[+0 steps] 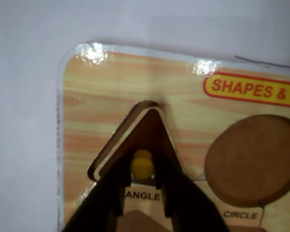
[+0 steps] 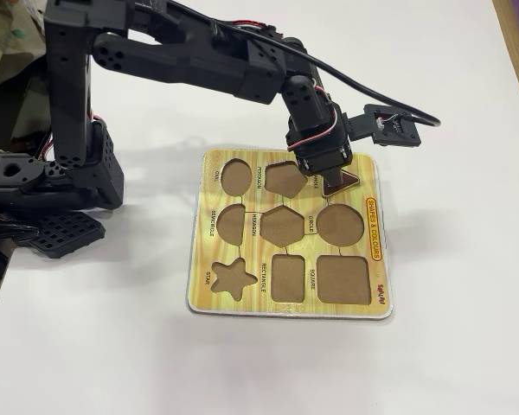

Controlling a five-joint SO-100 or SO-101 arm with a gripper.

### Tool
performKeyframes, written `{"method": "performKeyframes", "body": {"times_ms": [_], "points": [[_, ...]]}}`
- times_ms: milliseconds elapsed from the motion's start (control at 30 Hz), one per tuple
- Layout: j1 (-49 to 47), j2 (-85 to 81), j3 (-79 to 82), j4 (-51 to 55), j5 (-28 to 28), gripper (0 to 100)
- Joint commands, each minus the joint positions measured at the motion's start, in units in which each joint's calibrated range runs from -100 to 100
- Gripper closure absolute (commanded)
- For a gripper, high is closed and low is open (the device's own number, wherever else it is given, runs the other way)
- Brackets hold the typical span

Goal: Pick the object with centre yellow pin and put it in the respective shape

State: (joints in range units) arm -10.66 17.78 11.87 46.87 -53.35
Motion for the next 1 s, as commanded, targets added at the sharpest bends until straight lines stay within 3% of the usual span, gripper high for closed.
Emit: {"method": "performKeyframes", "body": {"times_ms": [0, 967], "points": [[-0.18, -1.55, -1.44, -0.8, -0.1, 97], [-2.52, -2.13, -1.53, -0.89, -0.1, 97]]}}
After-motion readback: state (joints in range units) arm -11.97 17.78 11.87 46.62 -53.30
